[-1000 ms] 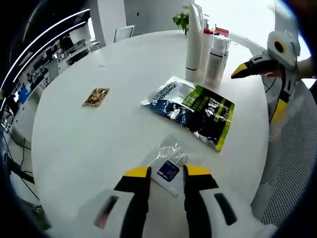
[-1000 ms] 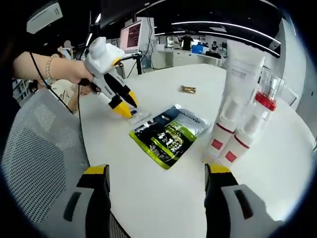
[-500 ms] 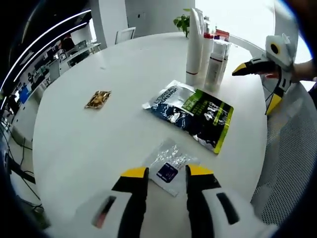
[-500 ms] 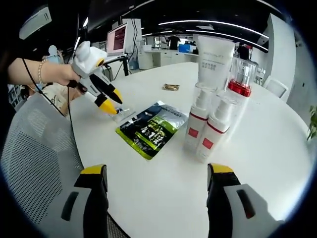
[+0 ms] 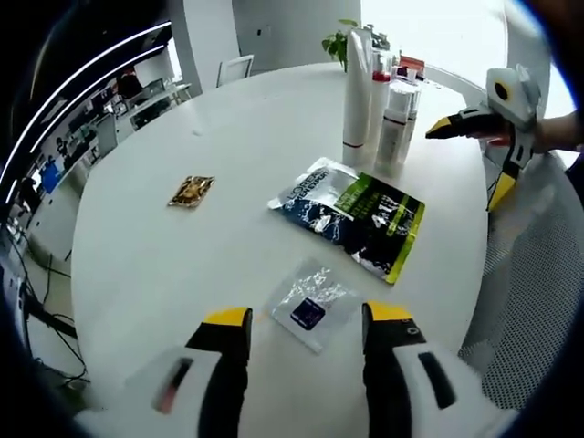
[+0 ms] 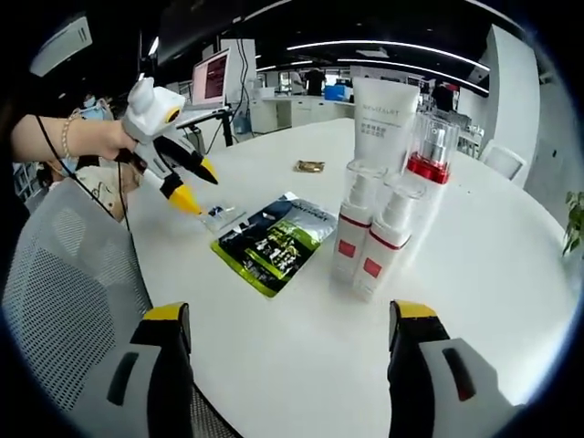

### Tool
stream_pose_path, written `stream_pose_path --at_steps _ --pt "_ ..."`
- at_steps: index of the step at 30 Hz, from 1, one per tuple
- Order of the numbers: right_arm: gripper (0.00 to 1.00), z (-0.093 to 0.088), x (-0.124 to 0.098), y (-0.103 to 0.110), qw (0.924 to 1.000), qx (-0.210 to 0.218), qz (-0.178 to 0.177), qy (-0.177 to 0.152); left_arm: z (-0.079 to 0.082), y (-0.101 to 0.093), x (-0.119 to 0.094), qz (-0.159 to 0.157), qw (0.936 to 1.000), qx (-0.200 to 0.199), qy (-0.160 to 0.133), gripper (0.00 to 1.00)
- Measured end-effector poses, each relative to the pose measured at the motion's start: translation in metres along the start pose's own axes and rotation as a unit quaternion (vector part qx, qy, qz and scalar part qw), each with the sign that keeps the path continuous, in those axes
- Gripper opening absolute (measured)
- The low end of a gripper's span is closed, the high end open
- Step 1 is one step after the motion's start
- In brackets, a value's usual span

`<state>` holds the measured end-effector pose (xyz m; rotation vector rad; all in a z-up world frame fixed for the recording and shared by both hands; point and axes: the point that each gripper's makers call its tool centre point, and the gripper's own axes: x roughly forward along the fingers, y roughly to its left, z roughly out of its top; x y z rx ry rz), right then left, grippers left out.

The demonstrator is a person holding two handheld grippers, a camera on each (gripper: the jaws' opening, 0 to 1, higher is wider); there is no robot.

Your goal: Arrange the skincare products in the storage area until every visible bottle or jar stands upright without overlapping.

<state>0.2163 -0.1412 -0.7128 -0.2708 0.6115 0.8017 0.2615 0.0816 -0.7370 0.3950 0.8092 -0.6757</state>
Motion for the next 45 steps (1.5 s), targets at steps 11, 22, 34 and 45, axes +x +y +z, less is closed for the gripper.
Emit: stream_pose_path --at_steps 11,22,34,45 --pt "0.94 0.012 -0.011 -0.002 0.9997 -0.002 -0.001 -0.022 0.011 -0.019 -0.029 -0.014 0.997 -0.063 -0.042 0.79" --pt "0.95 0.024 -0.03 -0.003 0.9989 -0.001 -0.01 -0.047 0.003 -0.028 -0.065 -0.006 0.9882 -0.138 -0.065 0.87" --pt "0.96 0.034 -0.042 -0.001 0.9974 0.011 -0.039 -0.059 -0.001 -0.026 -0.095 0.014 0.9781 -0.184 -0.096 0.99" --pt "1.0 0.034 -0.047 -0.012 0.9908 -0.018 -0.124 -0.052 -0.007 -0.011 -0.096 0.003 0.968 -0.228 -0.105 0.99"
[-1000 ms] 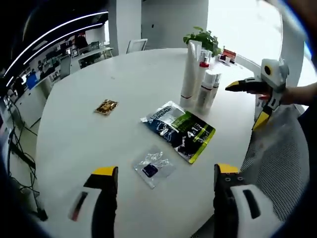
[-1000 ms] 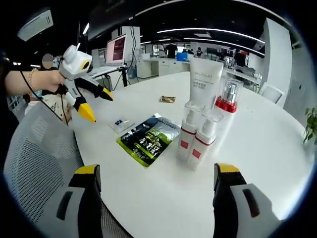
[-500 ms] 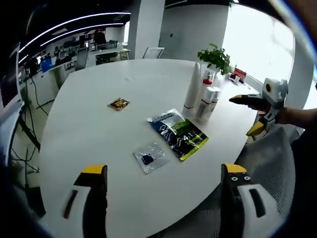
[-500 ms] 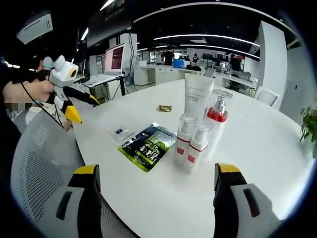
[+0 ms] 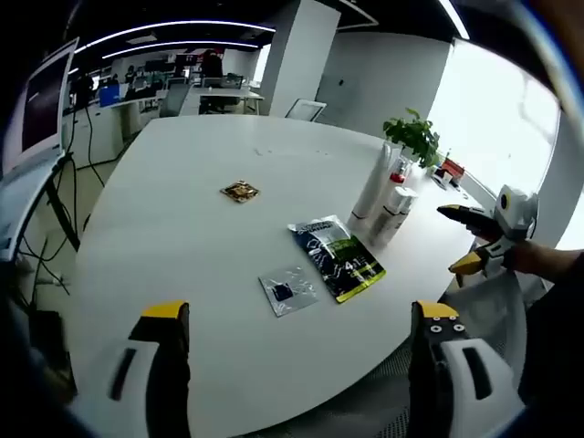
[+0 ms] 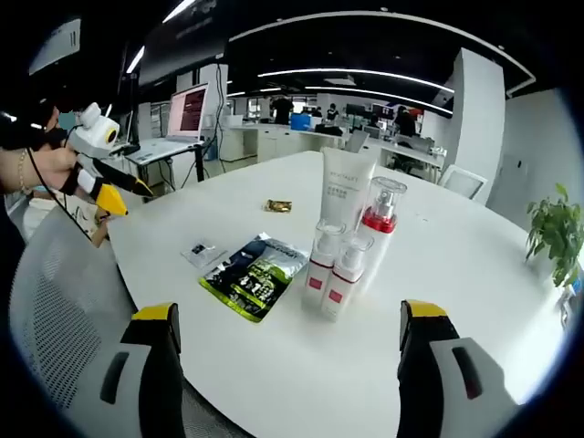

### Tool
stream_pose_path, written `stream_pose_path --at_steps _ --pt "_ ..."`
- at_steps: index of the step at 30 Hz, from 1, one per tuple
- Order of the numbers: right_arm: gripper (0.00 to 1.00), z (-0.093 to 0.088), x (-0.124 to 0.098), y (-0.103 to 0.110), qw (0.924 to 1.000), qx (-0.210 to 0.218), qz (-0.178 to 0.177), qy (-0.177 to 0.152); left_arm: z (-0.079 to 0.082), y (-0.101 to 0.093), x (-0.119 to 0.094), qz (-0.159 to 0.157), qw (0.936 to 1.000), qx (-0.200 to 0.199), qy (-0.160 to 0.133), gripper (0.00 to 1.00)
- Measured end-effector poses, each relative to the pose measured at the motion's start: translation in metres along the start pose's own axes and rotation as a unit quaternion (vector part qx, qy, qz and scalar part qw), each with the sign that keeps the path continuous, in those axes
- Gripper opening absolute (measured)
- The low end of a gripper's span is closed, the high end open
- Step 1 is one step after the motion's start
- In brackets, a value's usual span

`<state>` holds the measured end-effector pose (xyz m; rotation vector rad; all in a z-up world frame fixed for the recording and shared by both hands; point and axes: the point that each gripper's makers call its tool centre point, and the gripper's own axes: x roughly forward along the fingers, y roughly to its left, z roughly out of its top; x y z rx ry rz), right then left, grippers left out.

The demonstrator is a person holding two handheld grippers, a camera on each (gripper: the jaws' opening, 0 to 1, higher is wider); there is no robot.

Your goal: Arrange the skincare products in the storage area until every visible bottle or jar stands upright without overlapping.

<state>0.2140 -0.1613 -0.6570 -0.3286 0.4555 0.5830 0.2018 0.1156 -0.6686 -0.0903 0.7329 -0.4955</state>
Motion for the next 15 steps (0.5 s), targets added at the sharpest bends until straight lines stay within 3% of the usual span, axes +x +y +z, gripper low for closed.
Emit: stream_pose_path --at_steps 3,7,15 --pt "1.0 -0.004 0.002 -0.001 0.9994 0.034 0.001 -0.001 -0.001 0.006 0.005 0.001 0.9999 0.003 0.012 0.99" --pt "1.0 -0.01 0.003 -0.013 0.9989 0.044 -0.018 0.005 0.003 0.011 0.006 -0.002 0.9999 -0.004 0.014 0.99" --pt "1.0 -0.016 0.001 -0.017 0.9984 0.034 -0.039 0.021 0.02 0.027 0.026 -0.005 0.9999 0.006 0.012 0.99"
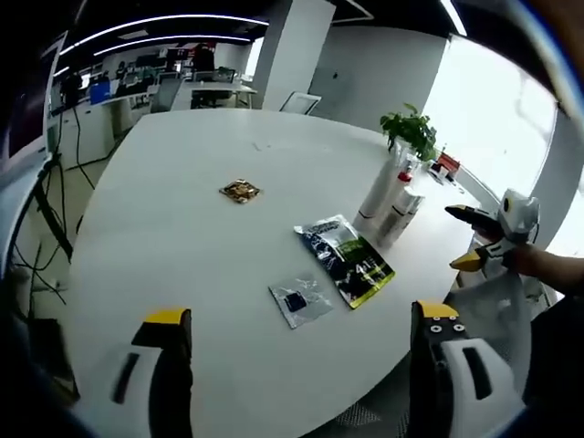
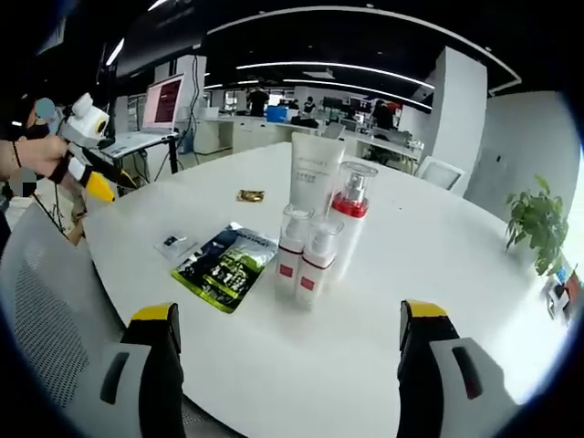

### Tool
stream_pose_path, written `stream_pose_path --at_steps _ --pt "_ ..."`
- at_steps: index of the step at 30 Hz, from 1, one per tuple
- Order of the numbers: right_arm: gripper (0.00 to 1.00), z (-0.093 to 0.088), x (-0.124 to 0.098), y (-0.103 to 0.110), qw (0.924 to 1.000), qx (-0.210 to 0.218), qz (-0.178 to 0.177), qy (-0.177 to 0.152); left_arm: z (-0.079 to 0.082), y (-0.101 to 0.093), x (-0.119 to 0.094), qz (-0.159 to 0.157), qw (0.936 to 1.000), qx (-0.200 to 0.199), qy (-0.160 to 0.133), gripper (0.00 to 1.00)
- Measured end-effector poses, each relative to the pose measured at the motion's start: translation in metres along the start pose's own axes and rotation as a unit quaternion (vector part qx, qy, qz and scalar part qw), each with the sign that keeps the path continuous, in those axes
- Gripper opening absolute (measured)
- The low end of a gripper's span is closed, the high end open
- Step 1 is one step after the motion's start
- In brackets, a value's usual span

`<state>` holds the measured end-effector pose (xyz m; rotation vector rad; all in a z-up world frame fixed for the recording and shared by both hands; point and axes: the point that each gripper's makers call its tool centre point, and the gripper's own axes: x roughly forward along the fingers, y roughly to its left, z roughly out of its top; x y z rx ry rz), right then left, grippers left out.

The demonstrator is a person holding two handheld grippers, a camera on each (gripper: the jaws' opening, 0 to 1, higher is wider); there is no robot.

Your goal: Arrange the skincare products in the storage area until every visible bottle or jar stands upright without overlapping.

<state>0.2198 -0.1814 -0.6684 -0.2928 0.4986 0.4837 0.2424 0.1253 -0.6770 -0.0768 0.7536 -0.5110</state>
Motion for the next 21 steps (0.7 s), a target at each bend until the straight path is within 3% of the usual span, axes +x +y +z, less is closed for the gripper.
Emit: stream_pose_path --at_steps 8,15,17,21 --pt "1.0 -0.005 0.002 0.003 0.9999 0.008 0.009 0.012 0.031 0.019 0.044 0.049 0.9981 -0.038 0.001 0.95" --pt "1.0 -0.007 0.005 0.005 0.9995 0.021 0.016 0.015 0.064 0.036 0.087 0.096 0.9948 -0.036 -0.004 0.94" --pt "1.0 -0.006 0.004 0.003 0.9996 0.021 0.014 0.01 0.074 0.04 0.096 0.11 0.9927 -0.045 -0.019 0.9" --pt "1.0 -0.006 0.003 -0.003 0.9996 0.026 -0.002 0.008 0.079 0.05 0.124 0.129 0.9897 -0.06 -0.017 0.9"
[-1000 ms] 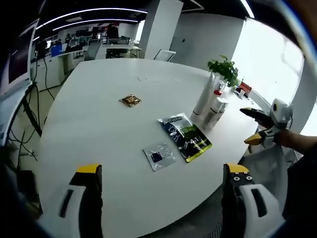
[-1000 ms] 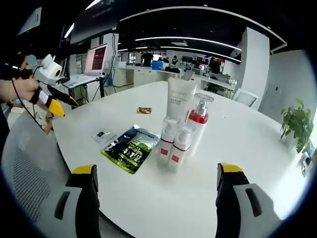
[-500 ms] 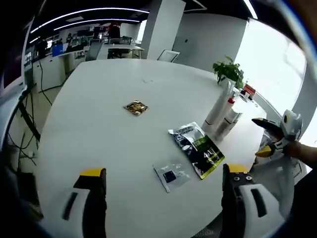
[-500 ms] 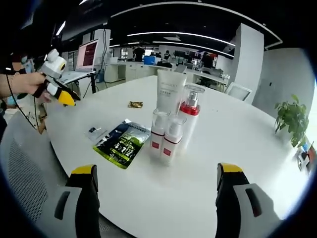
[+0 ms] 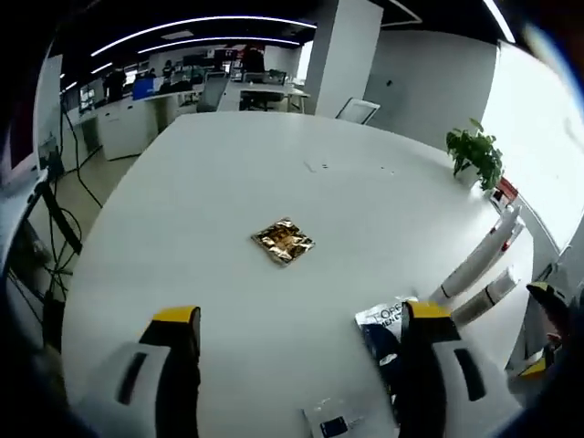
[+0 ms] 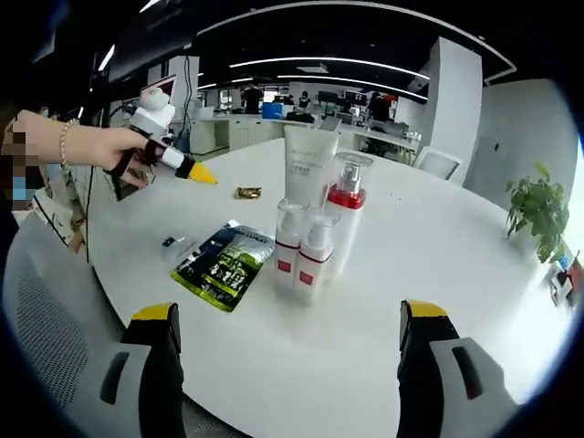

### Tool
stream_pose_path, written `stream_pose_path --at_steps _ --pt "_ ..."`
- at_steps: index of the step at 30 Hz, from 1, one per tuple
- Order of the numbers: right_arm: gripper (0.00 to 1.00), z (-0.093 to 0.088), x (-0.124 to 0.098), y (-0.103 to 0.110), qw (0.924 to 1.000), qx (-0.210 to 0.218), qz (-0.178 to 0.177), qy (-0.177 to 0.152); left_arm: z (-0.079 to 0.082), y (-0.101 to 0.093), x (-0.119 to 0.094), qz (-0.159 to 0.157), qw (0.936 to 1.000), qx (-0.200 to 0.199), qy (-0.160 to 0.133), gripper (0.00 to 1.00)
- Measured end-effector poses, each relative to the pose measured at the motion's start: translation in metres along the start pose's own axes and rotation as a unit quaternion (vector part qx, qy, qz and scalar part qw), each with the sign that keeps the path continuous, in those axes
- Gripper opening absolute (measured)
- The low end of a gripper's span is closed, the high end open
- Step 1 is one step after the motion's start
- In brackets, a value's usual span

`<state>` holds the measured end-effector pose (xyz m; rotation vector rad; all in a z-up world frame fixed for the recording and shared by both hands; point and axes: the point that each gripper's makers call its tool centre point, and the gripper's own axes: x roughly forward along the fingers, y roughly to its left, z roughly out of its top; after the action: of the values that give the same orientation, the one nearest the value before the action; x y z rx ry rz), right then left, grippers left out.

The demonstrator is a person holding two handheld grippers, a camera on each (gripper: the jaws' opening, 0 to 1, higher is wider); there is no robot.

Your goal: Arrange the skincare products in the storage area until every visible bottle or jar stands upright without overlapping.

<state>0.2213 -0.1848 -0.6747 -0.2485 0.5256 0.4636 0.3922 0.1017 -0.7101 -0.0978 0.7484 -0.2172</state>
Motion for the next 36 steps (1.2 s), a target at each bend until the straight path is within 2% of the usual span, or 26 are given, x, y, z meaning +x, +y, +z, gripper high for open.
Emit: stream_pose_path --at_steps 3,9,13,16,17,18,28,31,36 --pt "1.0 -0.002 0.0 -0.003 0.9999 0.011 -0.003 0.003 0.002 -0.002 0.015 0.019 0.9996 0.018 0.004 0.89" --pt "1.0 -0.004 -0.001 -0.009 0.9995 0.03 -0.012 0.007 0.01 -0.005 0.035 0.038 0.9984 0.042 0.005 0.84" --pt "1.0 -0.005 -0.001 -0.01 0.9994 0.029 -0.014 0.01 0.016 -0.002 0.054 0.057 0.998 0.026 0.007 0.8" --pt "1.0 -0.004 -0.001 -0.012 0.9993 0.03 -0.02 0.007 0.014 -0.001 0.064 0.074 0.9969 -0.026 0.008 0.78" --pt "1.0 -0.005 -0.001 -0.015 0.9992 0.033 -0.024 0.008 0.013 0.004 0.073 0.087 0.9948 -0.051 0.01 0.78" --pt "1.0 -0.006 -0.001 -0.015 0.9991 0.034 -0.025 0.009 0.013 0.008 0.077 0.098 0.9936 -0.057 0.009 0.78" --pt "0.99 -0.008 -0.001 -0.017 0.9986 0.045 -0.025 0.011 0.025 0.01 0.102 0.118 0.9917 -0.051 0.012 0.73" --pt "0.97 -0.01 -0.001 -0.017 0.9987 0.044 -0.022 0.014 0.033 0.013 0.11 0.127 0.9913 -0.033 0.01 0.71" --pt "0.97 -0.01 -0.001 -0.018 0.9983 0.051 -0.024 0.013 0.033 0.017 0.116 0.143 0.9892 -0.027 0.018 0.67"
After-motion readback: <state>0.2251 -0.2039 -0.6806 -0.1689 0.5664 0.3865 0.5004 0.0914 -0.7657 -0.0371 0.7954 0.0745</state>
